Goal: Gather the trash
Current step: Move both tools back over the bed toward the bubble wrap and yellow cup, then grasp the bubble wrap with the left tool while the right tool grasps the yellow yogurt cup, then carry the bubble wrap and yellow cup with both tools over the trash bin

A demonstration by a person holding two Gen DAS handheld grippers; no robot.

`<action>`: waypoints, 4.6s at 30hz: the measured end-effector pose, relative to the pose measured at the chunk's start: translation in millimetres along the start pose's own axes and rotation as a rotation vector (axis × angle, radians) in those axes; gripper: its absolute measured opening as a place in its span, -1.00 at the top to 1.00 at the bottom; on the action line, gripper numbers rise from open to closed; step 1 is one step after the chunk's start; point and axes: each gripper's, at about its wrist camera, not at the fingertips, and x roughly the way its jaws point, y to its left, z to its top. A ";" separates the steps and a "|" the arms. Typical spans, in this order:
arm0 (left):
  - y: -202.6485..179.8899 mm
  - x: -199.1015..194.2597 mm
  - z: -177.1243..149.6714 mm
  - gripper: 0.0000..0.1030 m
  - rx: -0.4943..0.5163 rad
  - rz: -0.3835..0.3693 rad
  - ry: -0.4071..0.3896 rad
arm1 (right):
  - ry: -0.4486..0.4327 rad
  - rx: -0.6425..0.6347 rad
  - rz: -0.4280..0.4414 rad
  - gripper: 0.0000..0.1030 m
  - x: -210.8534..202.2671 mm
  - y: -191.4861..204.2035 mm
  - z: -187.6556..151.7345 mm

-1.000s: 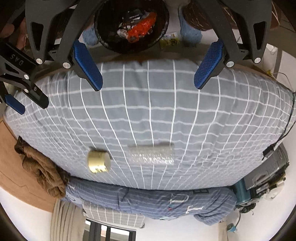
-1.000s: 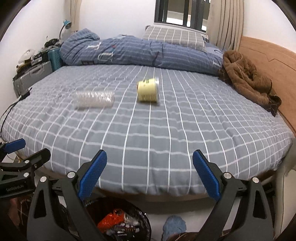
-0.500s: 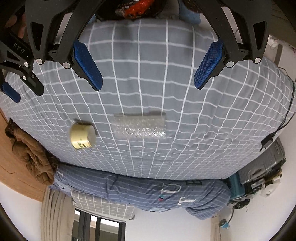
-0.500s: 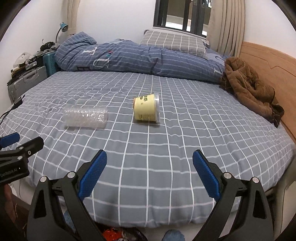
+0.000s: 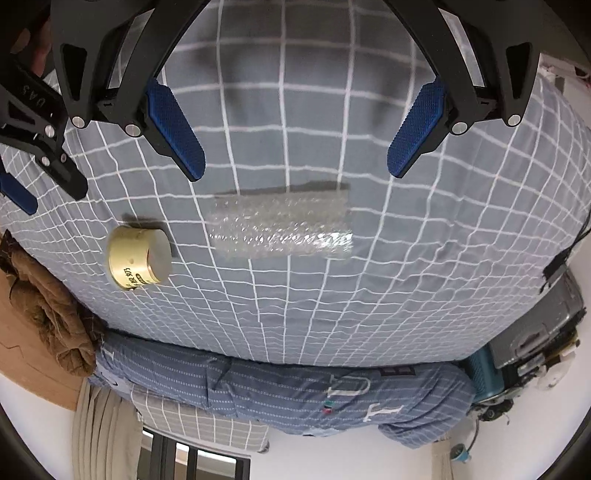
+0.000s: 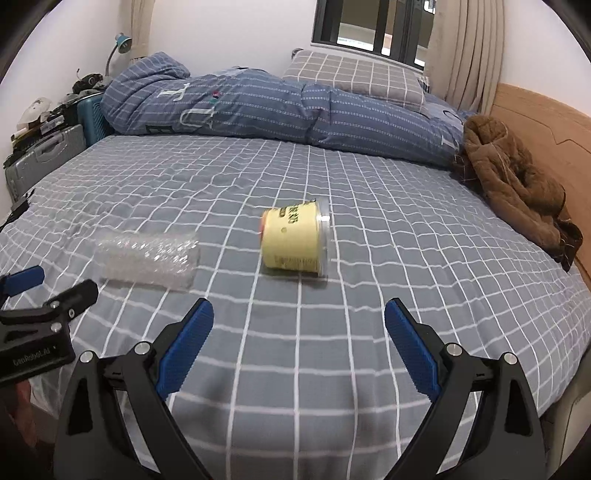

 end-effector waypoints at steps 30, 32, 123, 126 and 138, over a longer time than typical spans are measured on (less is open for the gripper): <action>-28.3 114.8 52.1 -0.89 0.008 0.046 0.105 | 0.058 0.051 0.022 -0.75 89.3 -17.1 48.7; -24.8 119.4 54.6 -0.88 0.008 0.045 0.109 | 0.061 0.049 0.030 -0.75 92.6 -13.8 49.9; -8.3 -65.4 20.3 0.06 0.026 -0.084 -0.067 | -0.028 0.068 0.096 -0.29 -52.4 -9.7 21.5; -7.7 -71.8 14.1 0.06 0.027 -0.085 -0.065 | -0.031 0.065 0.095 -0.29 -59.6 -9.6 19.0; -3.4 -95.1 -10.7 0.06 0.024 -0.090 -0.058 | -0.029 0.067 0.103 -0.29 -88.4 -8.9 -3.3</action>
